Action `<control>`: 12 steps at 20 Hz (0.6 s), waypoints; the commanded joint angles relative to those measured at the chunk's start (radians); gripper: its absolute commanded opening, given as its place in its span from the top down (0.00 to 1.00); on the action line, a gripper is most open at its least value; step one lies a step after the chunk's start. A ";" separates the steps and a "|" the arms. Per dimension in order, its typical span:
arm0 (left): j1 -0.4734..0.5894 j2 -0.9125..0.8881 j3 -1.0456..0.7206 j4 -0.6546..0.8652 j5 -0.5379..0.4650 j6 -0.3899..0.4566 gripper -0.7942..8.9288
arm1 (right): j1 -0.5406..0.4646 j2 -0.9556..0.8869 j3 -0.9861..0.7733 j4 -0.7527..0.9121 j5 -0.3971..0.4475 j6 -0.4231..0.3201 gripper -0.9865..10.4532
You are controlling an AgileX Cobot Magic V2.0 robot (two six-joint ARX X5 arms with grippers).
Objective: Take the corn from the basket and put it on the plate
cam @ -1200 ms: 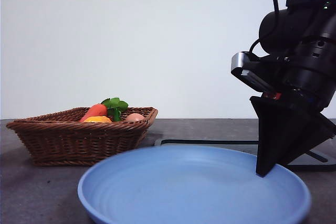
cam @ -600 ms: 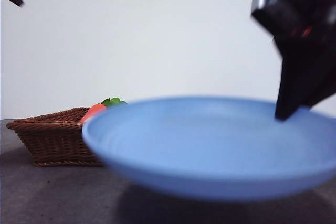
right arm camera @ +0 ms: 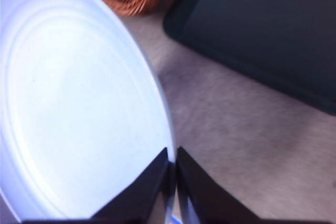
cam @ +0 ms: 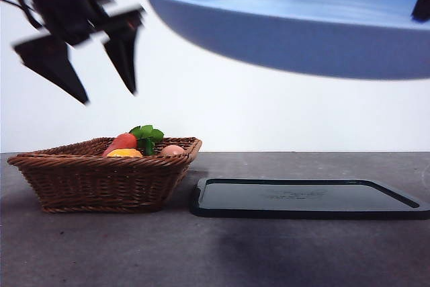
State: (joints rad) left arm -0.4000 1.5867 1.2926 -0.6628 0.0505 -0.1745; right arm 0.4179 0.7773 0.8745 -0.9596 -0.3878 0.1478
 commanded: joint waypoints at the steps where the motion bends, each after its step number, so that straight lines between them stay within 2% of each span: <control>1: -0.021 0.111 0.064 -0.003 -0.009 0.003 0.49 | 0.004 -0.035 0.025 0.000 0.011 0.045 0.91; 6: -0.039 0.275 0.108 -0.015 -0.079 -0.003 0.49 | 0.003 -0.093 0.025 -0.018 0.027 0.058 0.91; 10: -0.041 0.320 0.108 -0.021 -0.079 -0.003 0.50 | 0.003 -0.095 0.025 -0.017 0.030 0.058 0.91; 12: -0.047 0.320 0.108 -0.022 -0.079 -0.003 0.54 | 0.003 -0.093 0.025 -0.014 0.030 0.058 0.91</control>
State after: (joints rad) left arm -0.4377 1.8885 1.3781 -0.6868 -0.0246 -0.1749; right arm 0.4179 0.6811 0.8749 -0.9871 -0.3542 0.1894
